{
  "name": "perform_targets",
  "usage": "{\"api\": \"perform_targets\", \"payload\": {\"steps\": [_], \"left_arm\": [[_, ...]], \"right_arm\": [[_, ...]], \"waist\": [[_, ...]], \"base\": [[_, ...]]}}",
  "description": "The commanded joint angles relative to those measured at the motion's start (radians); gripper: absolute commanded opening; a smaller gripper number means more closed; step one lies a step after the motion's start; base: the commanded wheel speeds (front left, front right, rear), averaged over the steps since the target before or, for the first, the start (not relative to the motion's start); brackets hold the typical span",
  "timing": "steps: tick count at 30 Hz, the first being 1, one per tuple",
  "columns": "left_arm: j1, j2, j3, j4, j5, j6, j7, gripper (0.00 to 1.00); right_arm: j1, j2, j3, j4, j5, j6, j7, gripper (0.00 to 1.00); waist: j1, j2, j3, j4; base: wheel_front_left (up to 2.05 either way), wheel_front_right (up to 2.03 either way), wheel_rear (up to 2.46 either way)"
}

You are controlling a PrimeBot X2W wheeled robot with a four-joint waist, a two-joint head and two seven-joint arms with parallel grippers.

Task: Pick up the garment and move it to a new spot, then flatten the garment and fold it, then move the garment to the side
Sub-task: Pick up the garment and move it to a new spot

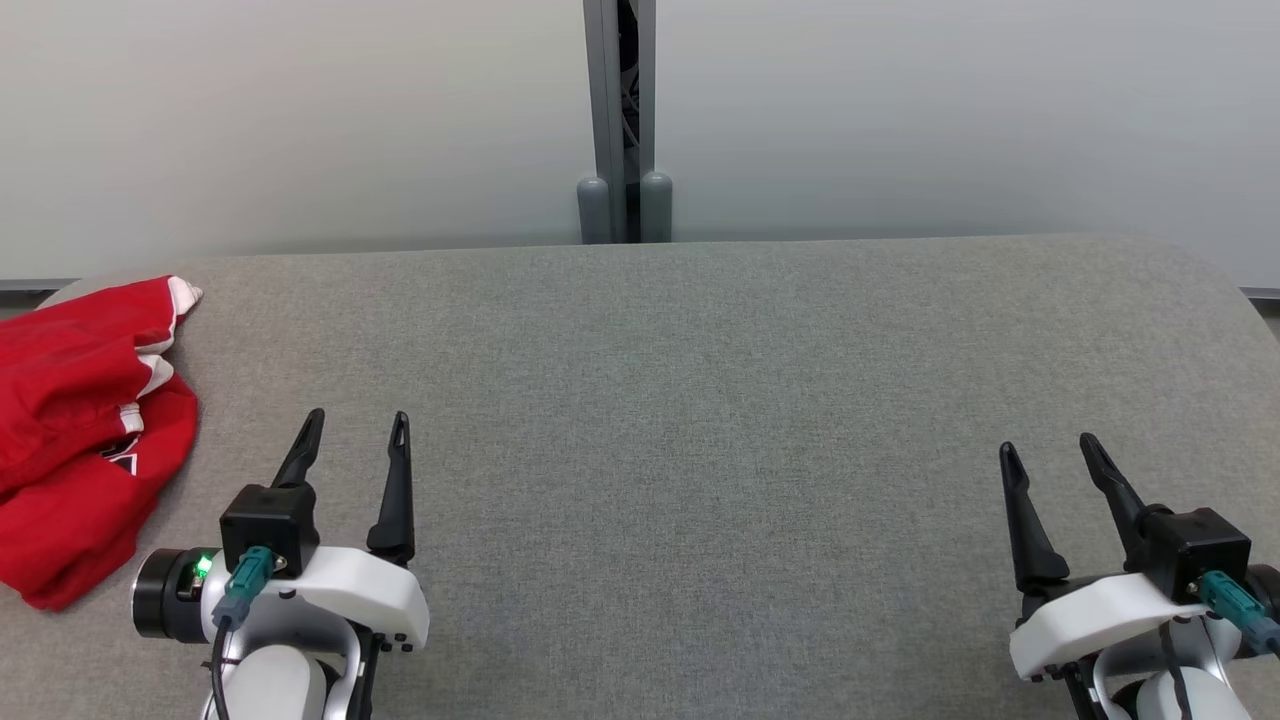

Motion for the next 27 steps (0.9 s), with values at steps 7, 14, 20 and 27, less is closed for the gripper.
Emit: {"api": "perform_targets", "payload": {"steps": [7, 14, 20, 27], "left_arm": [[0.006, 0.013, -0.011, 0.0, 0.043, 0.011, 0.022, 1.0], [0.009, 0.01, -0.01, 0.001, 0.017, 0.011, 0.032, 1.0], [0.012, 0.009, -0.013, 0.0, 0.01, 0.014, 0.037, 1.0], [0.012, 0.013, -0.018, -0.003, 0.004, 0.019, 0.04, 1.0]], "right_arm": [[-0.005, -0.01, 0.0, -0.003, -0.045, 0.004, -0.009, 1.0], [-0.009, -0.009, -0.014, 0.001, -0.002, 0.004, -0.008, 1.0], [-0.011, -0.009, -0.018, 0.007, 0.018, 0.004, -0.015, 1.0], [-0.017, -0.009, -0.018, 0.012, 0.033, 0.004, -0.022, 1.0]], "waist": [[0.0, 0.0, 0.003, -0.001], [0.0, 0.0, 0.005, 0.0], [0.0, 0.0, 0.005, 0.001], [0.0, 0.0, 0.006, 0.002]], "base": [[0.0, 0.0, 0.0], [0.0, 0.0, 0.0], [0.0, 0.0, 0.0], [0.0, 0.0, 0.0]]}}
